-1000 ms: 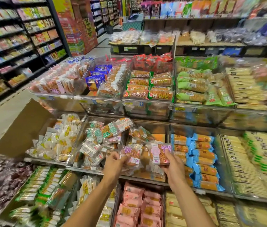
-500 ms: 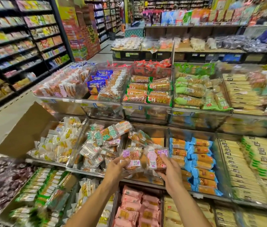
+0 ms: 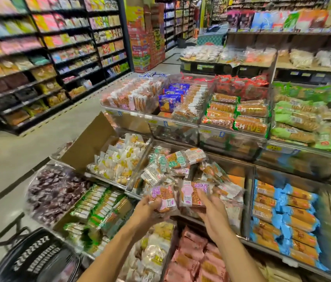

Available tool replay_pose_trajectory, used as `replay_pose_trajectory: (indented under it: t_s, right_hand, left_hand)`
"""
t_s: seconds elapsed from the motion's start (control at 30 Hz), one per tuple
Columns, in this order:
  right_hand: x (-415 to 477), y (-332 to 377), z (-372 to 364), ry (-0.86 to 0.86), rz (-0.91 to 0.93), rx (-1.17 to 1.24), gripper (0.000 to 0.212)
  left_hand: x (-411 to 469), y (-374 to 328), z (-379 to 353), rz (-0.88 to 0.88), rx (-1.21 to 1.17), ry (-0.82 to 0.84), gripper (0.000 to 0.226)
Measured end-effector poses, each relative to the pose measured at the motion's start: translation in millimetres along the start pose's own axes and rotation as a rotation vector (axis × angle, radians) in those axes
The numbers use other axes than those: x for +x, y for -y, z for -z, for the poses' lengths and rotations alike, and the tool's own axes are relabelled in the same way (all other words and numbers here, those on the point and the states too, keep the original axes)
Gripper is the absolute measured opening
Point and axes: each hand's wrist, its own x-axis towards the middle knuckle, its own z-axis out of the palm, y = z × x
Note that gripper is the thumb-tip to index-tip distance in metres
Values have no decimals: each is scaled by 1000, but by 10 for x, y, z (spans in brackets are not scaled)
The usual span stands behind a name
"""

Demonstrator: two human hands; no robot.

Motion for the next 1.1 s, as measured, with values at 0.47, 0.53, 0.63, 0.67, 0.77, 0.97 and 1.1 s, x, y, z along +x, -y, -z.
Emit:
replay_pose_trajectory:
  t_s: [0.47,0.53,0.63,0.67,0.77,0.97,1.1]
  right_hand:
    - [-286,-954,-2130,194,-189,-235,28]
    - [-367,-1138,-2466,244,-173,-268,31]
    - [-498,-1428,-2935,327,-194,-319,28]
    - [-544,-1508,-3079,364,-206,-334,26]
    - [-651,-1761,-3484,454,-240,-359,24]
    - [-812,-2239,-4318,636,-311,-487,28]
    - [-817,-2508,-4806,734,-326,-562,25]
  left_hand:
    - [-784,-91,2442,-84,-161,-229,23]
    - [-932,-69,2782,-114,-193,-263,13]
    - [-1159,-57,3316,-122,-219,-320,26]
    - [-1225,-39,3488,-131,-235,-328,29]
    - [-1457,26,3924,-147,-294,-366,28]
    - [-1791,217,4630,-159,-328,-565,27]
    - [-1876,274,4979,-151,-426,-640,26]
